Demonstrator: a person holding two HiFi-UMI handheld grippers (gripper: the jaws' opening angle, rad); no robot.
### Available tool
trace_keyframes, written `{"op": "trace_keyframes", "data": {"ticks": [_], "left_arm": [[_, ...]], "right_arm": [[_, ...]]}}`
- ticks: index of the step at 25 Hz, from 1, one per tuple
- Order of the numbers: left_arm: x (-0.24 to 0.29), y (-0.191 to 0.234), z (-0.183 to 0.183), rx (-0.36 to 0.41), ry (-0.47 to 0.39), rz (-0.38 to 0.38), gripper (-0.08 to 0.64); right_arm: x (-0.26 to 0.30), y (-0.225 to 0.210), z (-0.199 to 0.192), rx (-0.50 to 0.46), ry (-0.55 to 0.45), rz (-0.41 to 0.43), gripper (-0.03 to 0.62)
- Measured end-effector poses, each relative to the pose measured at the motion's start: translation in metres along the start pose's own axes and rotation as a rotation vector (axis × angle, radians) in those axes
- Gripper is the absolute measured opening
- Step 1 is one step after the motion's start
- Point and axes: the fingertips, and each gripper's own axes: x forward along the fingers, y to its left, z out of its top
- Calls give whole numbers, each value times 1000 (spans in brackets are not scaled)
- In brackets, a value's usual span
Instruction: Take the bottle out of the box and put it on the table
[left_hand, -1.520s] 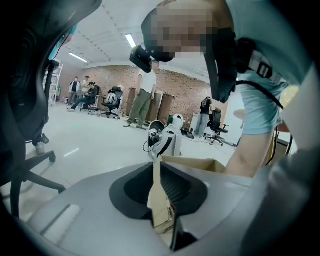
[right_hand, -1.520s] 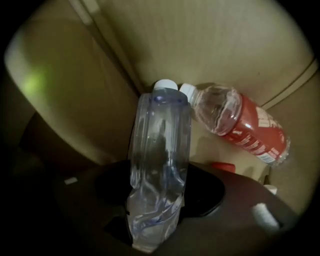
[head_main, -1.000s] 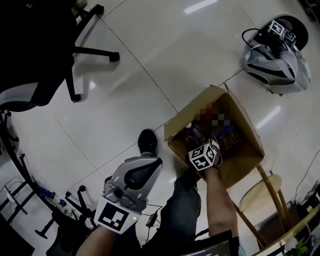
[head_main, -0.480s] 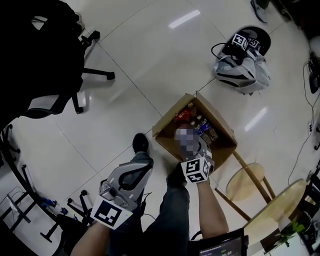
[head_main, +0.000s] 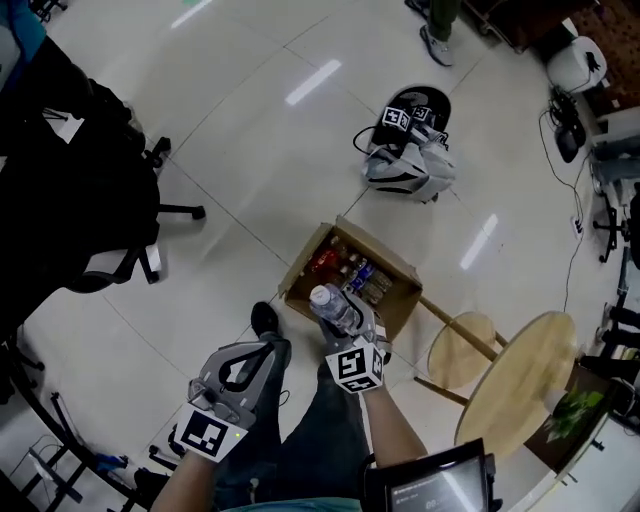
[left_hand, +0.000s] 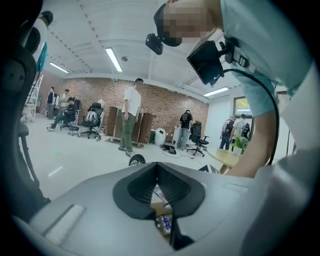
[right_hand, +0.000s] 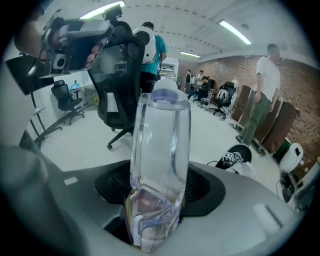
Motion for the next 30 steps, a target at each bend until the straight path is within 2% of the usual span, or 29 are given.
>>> {"op": "trace_keyframes", "data": {"ticks": [4, 7, 13, 19, 26, 30], "left_arm": [[-16, -6, 33, 66, -1, -67, 11], [-26, -9, 57, 82, -26, -113, 11], [-32, -19, 94, 237, -46, -224, 11], [-26, -57, 123, 176, -106, -221, 11], [-18, -127, 133, 198, -125, -226, 11], [-22, -175, 133, 245, -137, -246, 11]], "right_arm": [[-37, -2, 51, 4, -55, -52, 272], [-67, -4, 86, 15, -98, -98, 272], [-130, -14, 133, 59, -207, -227, 272], [-190, -10, 134, 67, -281, -265, 273], [-257, 1, 111, 34, -367, -280, 275], [-301, 2, 94, 30, -408, -293, 275]]}}
